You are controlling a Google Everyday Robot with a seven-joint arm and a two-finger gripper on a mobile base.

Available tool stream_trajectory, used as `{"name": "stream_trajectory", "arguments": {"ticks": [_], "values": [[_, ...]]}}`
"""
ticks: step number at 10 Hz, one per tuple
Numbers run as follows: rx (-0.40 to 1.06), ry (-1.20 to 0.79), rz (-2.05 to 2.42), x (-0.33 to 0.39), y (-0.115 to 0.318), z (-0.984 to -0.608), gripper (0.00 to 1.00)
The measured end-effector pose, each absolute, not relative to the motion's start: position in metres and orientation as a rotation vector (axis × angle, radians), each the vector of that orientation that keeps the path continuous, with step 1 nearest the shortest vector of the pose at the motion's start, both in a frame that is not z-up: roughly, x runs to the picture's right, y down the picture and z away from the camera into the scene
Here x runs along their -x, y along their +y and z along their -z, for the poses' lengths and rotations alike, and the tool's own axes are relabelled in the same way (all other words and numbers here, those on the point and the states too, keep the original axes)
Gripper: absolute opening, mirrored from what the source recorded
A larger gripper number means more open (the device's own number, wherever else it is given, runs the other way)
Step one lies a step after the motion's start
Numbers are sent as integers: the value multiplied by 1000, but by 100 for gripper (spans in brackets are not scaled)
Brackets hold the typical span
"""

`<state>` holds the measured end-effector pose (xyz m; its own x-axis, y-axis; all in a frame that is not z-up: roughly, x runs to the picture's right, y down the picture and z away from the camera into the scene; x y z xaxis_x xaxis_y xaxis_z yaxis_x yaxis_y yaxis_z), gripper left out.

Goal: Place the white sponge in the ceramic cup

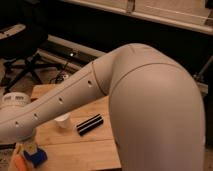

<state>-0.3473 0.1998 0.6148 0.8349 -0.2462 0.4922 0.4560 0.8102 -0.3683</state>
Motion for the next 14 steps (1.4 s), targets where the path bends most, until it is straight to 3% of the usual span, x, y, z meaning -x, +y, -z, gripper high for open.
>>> {"name": "stream_trajectory", "arguments": {"ticks": [3,14], "values": [[560,-401,287,359,189,-619,80],[494,-307,213,367,174,-627,80]]}}
